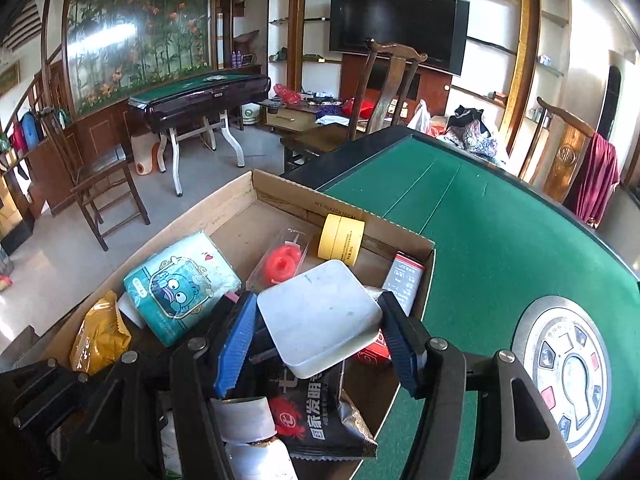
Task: Organize objects
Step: 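Release the marker into the box with the left gripper while the right gripper drops the white square box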
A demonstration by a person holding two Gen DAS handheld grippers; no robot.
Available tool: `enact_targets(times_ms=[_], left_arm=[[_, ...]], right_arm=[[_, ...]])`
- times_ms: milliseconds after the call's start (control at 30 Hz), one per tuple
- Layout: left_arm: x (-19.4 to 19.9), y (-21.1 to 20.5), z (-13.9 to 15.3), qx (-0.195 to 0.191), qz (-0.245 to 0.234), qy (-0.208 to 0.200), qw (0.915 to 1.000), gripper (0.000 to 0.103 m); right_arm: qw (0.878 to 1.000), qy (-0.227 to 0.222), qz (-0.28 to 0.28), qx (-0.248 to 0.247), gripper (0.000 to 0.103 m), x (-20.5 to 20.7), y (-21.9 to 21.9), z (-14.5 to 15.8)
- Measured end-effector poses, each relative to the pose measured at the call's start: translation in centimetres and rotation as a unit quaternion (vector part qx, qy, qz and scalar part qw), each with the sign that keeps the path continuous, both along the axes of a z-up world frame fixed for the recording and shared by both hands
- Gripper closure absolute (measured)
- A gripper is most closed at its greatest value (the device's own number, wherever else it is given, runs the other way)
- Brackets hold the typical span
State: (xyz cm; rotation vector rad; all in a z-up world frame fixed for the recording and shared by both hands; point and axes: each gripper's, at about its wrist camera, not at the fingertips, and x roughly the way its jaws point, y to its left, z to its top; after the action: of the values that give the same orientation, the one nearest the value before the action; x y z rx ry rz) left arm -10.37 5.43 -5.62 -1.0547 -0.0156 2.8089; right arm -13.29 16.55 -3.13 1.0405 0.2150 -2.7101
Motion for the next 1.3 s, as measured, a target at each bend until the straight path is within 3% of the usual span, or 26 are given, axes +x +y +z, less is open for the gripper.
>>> enact_targets(times_ms=[100,167,433,567,700,900,1067,1167,1300], left_arm=[[0.1,0.0,0.0,-0.004,0.007,0.004,1.0,0.066],[0.2,0.0,0.1,0.001,0.001,0.006,1.0,0.063],[0.9,0.4,0.4,-0.006,-0.006,0.022,0.9997,0.051],[2.2,0.5,1.3,-0.01,-0.002,0.053,0.9986,0.033],[4.0,1.0,2.5,-0.018,0.001,0.093,0.9955,0.031],[5.7,1.8,4.6,-0.046,0.002,0.096,0.9943,0.031],[6.5,0.3,5.8,-0.076,0.035,0.077,0.9935,0.031],[7.3,-0.8,5.9,-0.097,0.049,0.088,0.9902,0.031],[8.1,-2.9,6.1,-0.084,0.073,0.105,0.9883,0.031]], right_arm=[[1.0,0.003,-0.003,-0.012,0.034,0.3,0.4,0.5],[1.0,0.01,-0.005,-0.021,0.028,0.7,0.8,1.2],[0.996,0.033,-0.06,-0.065,0.026,3.9,4.1,3.5],[0.99,0.045,-0.098,-0.089,0.025,7.4,7.2,3.7],[0.984,0.046,-0.125,-0.121,0.025,10.5,10.4,3.4],[0.979,0.037,-0.133,-0.148,0.025,13.9,12.2,2.7],[0.982,0.033,-0.112,-0.147,0.025,15.0,11.3,2.0],[0.986,0.037,-0.095,-0.133,0.025,15.5,10.2,2.0],[0.99,0.042,-0.072,-0.112,0.025,16.1,8.4,1.7]])
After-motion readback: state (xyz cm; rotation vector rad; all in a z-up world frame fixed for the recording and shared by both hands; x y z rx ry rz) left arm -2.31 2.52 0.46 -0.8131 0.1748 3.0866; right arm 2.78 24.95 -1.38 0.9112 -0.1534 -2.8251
